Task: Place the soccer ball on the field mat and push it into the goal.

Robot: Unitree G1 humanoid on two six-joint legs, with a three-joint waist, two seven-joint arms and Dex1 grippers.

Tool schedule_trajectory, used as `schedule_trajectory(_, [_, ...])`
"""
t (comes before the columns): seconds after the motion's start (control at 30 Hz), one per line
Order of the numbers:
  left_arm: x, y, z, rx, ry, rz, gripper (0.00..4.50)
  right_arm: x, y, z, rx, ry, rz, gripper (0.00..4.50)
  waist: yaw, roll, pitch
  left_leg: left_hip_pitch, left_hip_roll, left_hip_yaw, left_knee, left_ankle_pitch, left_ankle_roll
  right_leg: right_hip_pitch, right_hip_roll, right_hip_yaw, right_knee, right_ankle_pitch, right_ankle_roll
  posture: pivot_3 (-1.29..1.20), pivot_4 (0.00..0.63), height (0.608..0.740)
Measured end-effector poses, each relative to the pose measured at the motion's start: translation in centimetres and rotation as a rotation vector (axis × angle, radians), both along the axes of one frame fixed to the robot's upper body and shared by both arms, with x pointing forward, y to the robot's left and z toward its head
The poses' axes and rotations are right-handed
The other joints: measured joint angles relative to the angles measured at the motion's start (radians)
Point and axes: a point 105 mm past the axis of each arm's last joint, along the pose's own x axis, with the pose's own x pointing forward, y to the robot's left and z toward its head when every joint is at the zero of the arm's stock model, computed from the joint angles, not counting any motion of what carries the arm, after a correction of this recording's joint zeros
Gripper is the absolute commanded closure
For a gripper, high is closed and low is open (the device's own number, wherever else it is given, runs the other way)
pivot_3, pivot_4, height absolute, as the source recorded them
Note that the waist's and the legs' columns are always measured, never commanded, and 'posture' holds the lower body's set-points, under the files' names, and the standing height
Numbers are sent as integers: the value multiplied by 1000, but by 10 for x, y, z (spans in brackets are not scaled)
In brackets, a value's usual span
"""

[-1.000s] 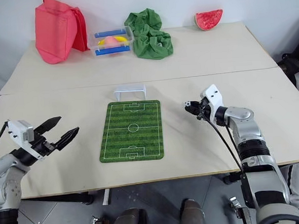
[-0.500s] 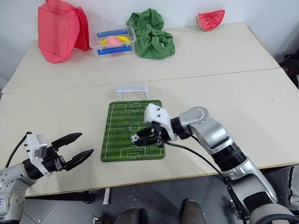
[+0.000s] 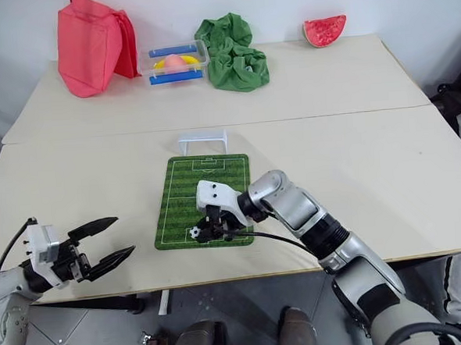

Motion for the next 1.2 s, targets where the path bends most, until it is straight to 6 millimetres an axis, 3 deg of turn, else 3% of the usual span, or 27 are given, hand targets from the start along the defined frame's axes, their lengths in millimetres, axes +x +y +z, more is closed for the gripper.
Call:
schedule_trajectory(0.93, [9, 2, 11, -7, -58, 26, 0, 5, -3, -11, -13, 24, -8, 3731, -1, 0, 0, 0, 0, 0, 0, 0, 0, 0, 0, 0, 0, 0, 0, 0, 150, 740])
schedule_trajectory(1.17, [14, 4, 11, -18, -57, 37, 0, 2, -2, -11, -4, 32, 16, 1524, -1, 0, 0, 0, 0, 0, 0, 0, 0, 0, 0, 0, 0, 0, 0, 0, 150, 740])
schedule_trajectory(1.2, [14, 4, 11, -19, -58, 37, 0, 1, -2, -12, 0, 36, 19, 1524, -1, 0, 0, 0, 1, 0, 0, 0, 0, 0, 0, 0, 0, 0, 0, 0, 150, 740])
